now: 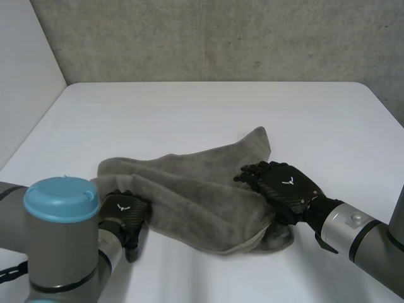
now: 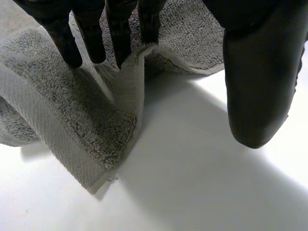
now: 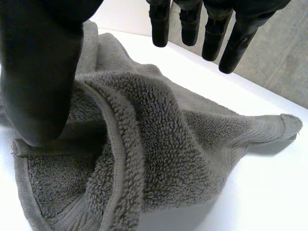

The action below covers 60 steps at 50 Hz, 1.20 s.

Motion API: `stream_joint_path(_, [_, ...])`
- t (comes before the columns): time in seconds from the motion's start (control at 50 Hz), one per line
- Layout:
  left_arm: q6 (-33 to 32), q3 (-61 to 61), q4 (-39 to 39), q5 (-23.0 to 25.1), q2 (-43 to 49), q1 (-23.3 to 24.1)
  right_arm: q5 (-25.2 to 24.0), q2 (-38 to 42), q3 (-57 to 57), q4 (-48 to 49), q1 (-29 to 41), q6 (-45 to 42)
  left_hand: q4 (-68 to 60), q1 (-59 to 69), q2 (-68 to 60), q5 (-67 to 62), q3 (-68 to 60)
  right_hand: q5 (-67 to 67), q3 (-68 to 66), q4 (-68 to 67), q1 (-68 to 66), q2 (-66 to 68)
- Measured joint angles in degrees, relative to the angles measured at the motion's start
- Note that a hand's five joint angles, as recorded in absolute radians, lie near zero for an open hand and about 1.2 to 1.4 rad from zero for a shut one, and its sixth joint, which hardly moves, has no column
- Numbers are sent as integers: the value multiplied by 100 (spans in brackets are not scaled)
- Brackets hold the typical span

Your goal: Fold the towel.

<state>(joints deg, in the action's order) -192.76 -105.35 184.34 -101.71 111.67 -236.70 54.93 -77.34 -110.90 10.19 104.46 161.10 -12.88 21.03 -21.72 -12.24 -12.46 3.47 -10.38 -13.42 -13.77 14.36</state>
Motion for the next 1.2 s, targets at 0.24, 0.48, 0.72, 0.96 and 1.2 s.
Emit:
stream_joint_path(0.24, [-32, 358, 332, -9, 295, -151, 0, 0, -1, 0, -19, 0, 0, 0, 0, 0, 0, 0, 0, 0, 0, 0])
stream_joint_path(0.48, [-39, 619, 484, 2, 410, -211, 0, 2, -2, 0, -11, 0, 0, 0, 0, -2, 0, 0, 0, 0, 0, 0])
stream_joint_path(0.72, [-51, 851, 637, 5, 773, -438, 6, 29, -1, 5, -6, 0, 0, 1668, -1644, -1536, 0, 0, 0, 0, 0, 0])
stream_joint_path(0.96, [-48, 1214, 1027, 16, 1063, -665, 9, 109, 13, 9, -13, 0, 0, 5428, -5320, -5403, 0, 0, 0, 0, 0, 0])
stream_joint_path(1.2, [-23, 1176, 986, 110, 524, -760, 99, 94, 25, -76, -277, 67, 0, 5428, -5321, -5404, 0, 0, 0, 0, 0, 0])
